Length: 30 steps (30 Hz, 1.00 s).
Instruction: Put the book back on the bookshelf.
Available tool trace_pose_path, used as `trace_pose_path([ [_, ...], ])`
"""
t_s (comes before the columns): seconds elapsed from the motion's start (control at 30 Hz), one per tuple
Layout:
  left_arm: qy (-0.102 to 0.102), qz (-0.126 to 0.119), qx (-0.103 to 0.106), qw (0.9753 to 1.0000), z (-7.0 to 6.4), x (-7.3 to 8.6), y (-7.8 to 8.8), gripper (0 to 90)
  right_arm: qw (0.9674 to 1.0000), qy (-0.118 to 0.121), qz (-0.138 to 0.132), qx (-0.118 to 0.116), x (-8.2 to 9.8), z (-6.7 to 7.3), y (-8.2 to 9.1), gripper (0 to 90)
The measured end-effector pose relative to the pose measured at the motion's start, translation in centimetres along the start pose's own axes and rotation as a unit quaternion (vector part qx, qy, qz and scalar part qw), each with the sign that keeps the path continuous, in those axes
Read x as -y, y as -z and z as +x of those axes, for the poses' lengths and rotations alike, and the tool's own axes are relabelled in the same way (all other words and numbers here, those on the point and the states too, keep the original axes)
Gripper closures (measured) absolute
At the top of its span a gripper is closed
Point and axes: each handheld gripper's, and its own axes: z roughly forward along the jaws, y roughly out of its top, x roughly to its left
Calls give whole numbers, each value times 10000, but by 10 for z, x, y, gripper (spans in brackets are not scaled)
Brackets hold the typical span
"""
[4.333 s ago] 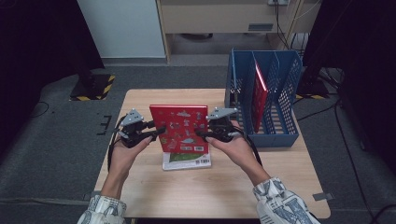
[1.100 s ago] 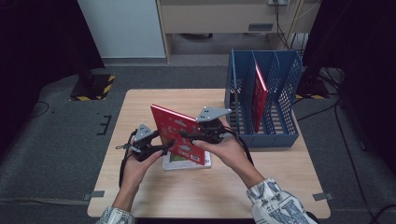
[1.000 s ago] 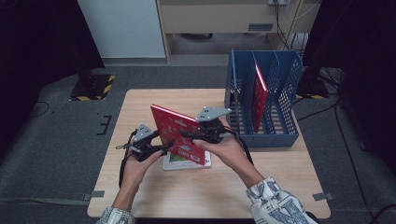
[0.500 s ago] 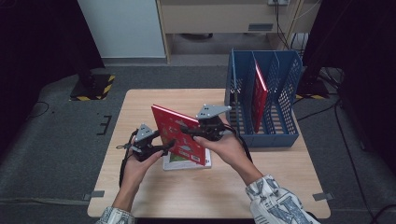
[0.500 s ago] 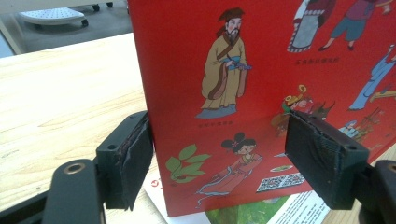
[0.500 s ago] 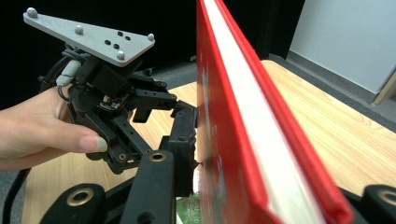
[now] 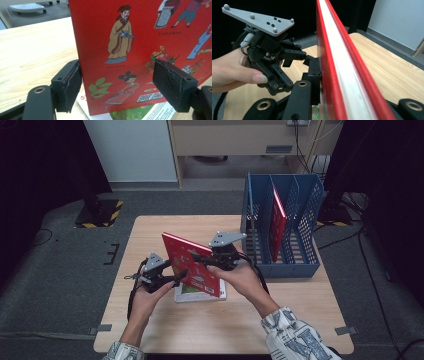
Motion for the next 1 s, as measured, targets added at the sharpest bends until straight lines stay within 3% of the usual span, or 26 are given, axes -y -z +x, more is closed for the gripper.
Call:
trace_pose_path([
  [0.17, -15, 3, 5, 10000, 0, 0, 0, 233, 10000, -9, -15, -1, 0, 0, -1, 769],
  [0.23, 163, 2, 80, 9998, 2, 0, 1, 228, 10000, 21, -17, -22, 0, 0, -1, 780],
  [0.33, -15, 58, 104, 9999, 3, 2, 3, 199, 10000, 66, -25, -5, 0, 2, -1, 790],
  [0.6, 0, 293, -313, 9991, 22, 16, 9, 132, 9999, -73, -105, 53, 0, -3, -1, 796],
  [0.77, 5, 624, -380, 9973, 33, 30, 3, 116, 9996, -141, -184, 184, -2, -7, 2, 796],
  [0.83, 96, 659, -406, 9970, 37, 35, 1, 116, 9994, -162, -218, 222, -3, -9, 5, 796],
  [1.0, 26, 813, -575, 9950, 44, 40, 2, 105, 9989, -198, -260, 342, -3, -14, 13, 796],
])
